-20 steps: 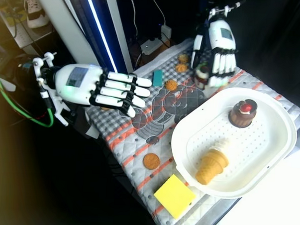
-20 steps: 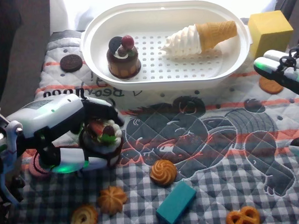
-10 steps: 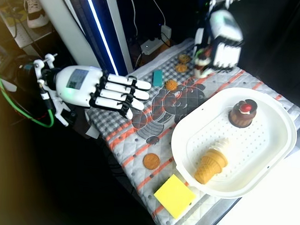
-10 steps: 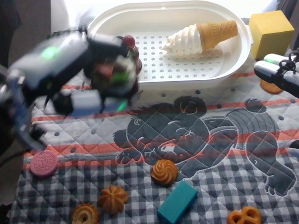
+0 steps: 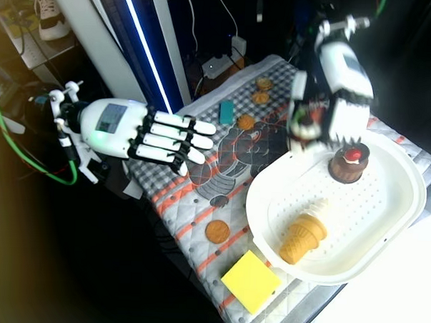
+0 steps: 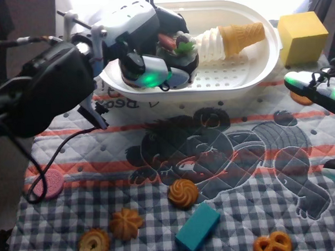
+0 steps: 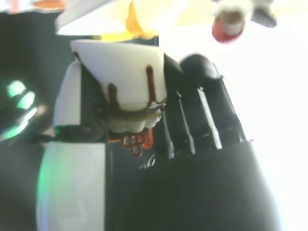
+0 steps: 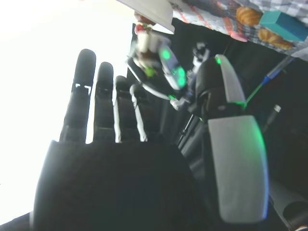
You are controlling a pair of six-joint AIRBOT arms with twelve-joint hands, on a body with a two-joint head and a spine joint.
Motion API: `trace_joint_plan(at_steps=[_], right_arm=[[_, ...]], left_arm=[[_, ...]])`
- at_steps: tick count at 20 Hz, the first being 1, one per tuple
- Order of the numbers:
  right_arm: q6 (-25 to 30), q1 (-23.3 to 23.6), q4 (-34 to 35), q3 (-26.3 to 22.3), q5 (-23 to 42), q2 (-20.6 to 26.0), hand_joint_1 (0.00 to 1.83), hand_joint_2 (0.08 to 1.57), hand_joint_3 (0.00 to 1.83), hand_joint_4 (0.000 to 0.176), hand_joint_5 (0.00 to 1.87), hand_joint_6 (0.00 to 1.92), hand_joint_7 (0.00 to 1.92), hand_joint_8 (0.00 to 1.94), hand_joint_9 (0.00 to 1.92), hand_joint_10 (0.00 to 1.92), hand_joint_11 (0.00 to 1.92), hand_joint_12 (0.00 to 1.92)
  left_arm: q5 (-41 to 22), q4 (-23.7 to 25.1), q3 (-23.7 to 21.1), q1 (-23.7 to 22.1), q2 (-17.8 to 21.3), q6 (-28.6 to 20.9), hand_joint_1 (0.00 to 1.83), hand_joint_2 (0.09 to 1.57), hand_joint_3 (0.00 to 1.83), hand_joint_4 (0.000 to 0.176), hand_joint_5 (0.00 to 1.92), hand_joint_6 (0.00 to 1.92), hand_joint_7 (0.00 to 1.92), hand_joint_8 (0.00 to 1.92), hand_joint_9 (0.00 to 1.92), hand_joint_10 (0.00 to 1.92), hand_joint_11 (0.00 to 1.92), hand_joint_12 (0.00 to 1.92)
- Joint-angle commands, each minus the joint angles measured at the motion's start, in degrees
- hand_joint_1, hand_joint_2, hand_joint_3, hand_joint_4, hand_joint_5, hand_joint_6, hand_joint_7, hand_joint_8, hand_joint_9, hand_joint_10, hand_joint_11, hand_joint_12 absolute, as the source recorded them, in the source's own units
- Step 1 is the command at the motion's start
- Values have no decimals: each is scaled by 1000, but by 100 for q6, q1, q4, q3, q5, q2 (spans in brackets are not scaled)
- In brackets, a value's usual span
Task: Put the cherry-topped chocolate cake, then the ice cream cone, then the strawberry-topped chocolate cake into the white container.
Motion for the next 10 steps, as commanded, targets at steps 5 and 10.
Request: trace_joint_plan(at_steps=[5, 10], right_arm=[[19, 13, 14, 23, 693, 0, 739, 1236, 9, 0, 0, 0, 13, 5, 0, 396, 0, 1233], [19, 1, 26, 22, 694, -19, 740, 1233, 3, 0, 0, 0, 0, 0, 0, 380, 0, 1337]], left_arm=[[-285, -120, 246, -116, -168, -32, 1300, 1215, 1, 0, 508, 1027, 759, 1387, 499, 1399, 307, 1841], [-344, -108, 186, -96, -134, -32, 1080, 1040, 0, 27, 211, 585, 121, 1084, 7, 1447, 0, 1918]])
